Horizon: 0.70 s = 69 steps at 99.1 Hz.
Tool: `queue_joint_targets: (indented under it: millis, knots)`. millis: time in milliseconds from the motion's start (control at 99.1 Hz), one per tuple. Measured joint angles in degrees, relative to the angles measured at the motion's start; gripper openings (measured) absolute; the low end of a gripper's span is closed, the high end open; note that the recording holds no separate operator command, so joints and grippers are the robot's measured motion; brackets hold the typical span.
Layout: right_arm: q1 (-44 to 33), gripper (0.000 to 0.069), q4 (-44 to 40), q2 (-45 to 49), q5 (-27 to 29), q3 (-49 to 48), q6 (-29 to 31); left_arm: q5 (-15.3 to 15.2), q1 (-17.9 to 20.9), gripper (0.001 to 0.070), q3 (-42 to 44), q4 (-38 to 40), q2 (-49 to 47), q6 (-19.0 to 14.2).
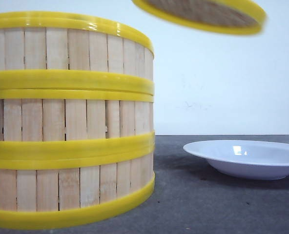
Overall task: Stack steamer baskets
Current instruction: 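Lift the woven lid off the white plate toward the stack, then lower the lid onto the top basket of the stack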
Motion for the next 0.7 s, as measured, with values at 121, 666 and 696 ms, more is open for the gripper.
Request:
queue_joint_targets:
  millis: [121,666,696]
  knots:
    - [5.14,0.0051,-1.84,3.41,0.0,4.28,0.0,-0.09,0.7,0.0275,0.0,0.5,0.0,0.0]
    - [20.35,0.0051,-4.9,20.02,0.7,15.98,-2.03,-0.07,1.01,0.0275,0.0,0.61,0.0,-0.02]
    - [20.68,0.0051,-4.83,20.48,0.79,16.2,-2.25,-0.09,1.01,0.0275,0.0,0.63,0.0,-0.02]
